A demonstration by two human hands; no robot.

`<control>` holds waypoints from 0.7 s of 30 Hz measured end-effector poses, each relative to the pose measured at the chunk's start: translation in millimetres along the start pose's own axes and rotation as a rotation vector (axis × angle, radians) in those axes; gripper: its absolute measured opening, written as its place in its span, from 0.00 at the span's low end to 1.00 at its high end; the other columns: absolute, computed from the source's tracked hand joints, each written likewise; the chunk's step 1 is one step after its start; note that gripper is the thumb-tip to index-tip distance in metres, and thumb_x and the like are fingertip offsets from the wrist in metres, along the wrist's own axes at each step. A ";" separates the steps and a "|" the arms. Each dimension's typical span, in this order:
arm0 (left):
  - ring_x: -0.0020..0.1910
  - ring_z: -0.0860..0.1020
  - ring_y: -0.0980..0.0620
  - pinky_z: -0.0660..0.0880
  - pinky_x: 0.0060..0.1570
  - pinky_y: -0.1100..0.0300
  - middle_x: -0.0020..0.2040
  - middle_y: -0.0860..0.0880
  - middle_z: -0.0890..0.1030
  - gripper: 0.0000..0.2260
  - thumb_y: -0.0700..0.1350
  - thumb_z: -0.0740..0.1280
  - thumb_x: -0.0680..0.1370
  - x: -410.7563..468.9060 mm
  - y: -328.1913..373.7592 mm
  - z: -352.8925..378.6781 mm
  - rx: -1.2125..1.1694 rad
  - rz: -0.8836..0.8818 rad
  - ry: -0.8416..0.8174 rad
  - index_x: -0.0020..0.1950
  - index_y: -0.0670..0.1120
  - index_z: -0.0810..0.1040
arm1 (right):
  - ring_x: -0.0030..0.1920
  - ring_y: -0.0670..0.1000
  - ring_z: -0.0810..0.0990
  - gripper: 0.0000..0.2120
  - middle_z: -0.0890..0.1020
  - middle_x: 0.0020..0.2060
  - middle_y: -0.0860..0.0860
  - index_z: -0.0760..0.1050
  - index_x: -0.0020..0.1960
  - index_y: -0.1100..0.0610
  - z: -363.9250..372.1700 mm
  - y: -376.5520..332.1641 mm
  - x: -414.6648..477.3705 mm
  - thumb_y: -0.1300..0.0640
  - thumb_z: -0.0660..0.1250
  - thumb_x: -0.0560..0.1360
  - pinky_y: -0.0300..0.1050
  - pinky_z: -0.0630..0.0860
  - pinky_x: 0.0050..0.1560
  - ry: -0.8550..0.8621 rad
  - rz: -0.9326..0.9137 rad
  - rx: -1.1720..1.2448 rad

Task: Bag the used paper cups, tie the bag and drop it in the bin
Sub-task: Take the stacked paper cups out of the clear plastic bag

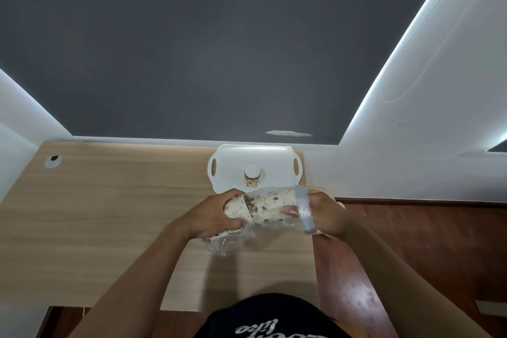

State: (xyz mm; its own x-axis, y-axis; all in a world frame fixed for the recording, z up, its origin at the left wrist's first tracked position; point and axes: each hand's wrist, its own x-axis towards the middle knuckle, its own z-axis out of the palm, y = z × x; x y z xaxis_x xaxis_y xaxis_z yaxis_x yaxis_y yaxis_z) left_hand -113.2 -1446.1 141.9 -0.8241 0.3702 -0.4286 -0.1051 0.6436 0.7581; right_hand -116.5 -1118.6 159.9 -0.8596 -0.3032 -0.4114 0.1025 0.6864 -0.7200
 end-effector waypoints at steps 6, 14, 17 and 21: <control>0.31 0.80 0.64 0.74 0.30 0.72 0.44 0.61 0.87 0.27 0.52 0.80 0.72 6.2 -2.1 -14.7 0.010 0.025 0.027 0.69 0.68 0.78 | 0.39 0.49 0.83 0.07 0.89 0.39 0.56 0.90 0.46 0.55 -36.0 2.9 8.0 0.54 0.77 0.81 0.47 0.80 0.48 -0.023 0.049 0.122; 0.28 0.80 0.59 0.77 0.25 0.63 0.42 0.60 0.88 0.23 0.51 0.79 0.74 -1.3 -47.7 -40.9 -0.060 -0.104 0.219 0.66 0.64 0.79 | 0.48 0.51 0.88 0.16 0.92 0.51 0.54 0.90 0.56 0.51 -73.0 19.2 20.2 0.40 0.78 0.78 0.54 0.84 0.54 0.192 0.077 0.473; 0.34 0.85 0.60 0.80 0.34 0.64 0.45 0.57 0.89 0.20 0.52 0.81 0.79 0.3 -61.8 -43.1 -0.094 -0.167 0.344 0.68 0.56 0.80 | 0.52 0.50 0.90 0.10 0.92 0.55 0.53 0.90 0.60 0.48 -76.6 21.8 26.0 0.45 0.74 0.83 0.54 0.84 0.56 0.256 0.053 0.622; 0.44 0.89 0.55 0.83 0.41 0.57 0.50 0.55 0.90 0.19 0.60 0.81 0.78 12.4 -59.3 -33.3 -0.258 -0.249 0.491 0.65 0.58 0.80 | 0.56 0.43 0.90 0.10 0.91 0.58 0.46 0.90 0.58 0.45 -61.9 20.4 37.1 0.58 0.73 0.85 0.36 0.85 0.50 0.218 -0.031 0.610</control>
State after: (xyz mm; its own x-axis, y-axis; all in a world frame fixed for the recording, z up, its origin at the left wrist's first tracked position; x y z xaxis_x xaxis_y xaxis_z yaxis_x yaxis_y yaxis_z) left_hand -135.7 -1501.9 108.0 -0.9112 -0.1626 -0.3785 -0.4091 0.4651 0.7851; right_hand -177.2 -1074.9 164.6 -0.9421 -0.1319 -0.3082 0.2863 0.1614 -0.9444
